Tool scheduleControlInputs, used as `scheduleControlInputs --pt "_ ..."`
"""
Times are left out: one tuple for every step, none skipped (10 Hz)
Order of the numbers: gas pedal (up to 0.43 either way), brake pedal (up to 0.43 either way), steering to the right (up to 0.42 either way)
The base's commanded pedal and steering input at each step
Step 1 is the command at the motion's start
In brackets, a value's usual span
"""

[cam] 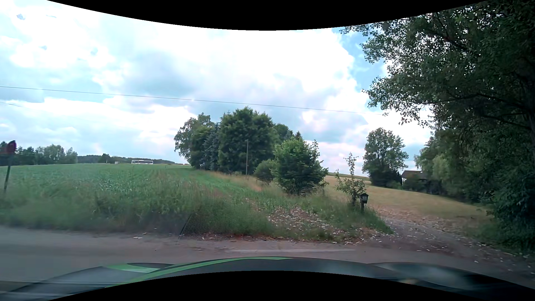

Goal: Follow the waypoints while adhering to traffic rules and regulations

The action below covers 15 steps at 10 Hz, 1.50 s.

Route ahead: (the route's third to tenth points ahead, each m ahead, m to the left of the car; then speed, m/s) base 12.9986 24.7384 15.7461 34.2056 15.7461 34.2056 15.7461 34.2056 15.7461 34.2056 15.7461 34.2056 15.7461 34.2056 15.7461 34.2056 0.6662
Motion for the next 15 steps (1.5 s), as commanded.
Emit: scheduleControlInputs --pt "0.0 0.207 0.914" --pt "0.0 0.207 0.881" --pt "0.0 0.195 0.836" --pt "0.0 0.085 0.778" --pt "0.0 0.0 0.716" --pt "0.0 0.0 0.612" --pt "0.0 0.0 0.51" --pt "0.0 0.0 0.414" --pt "0.047 0.0 0.318" --pt "0.11 0.0 0.219" --pt "0.13 0.0 0.123" --pt "0.157 0.0 0.003" --pt "0.169 0.0 -0.094" --pt "0.177 0.0 -0.189" --pt "0.189 0.0 -0.286"
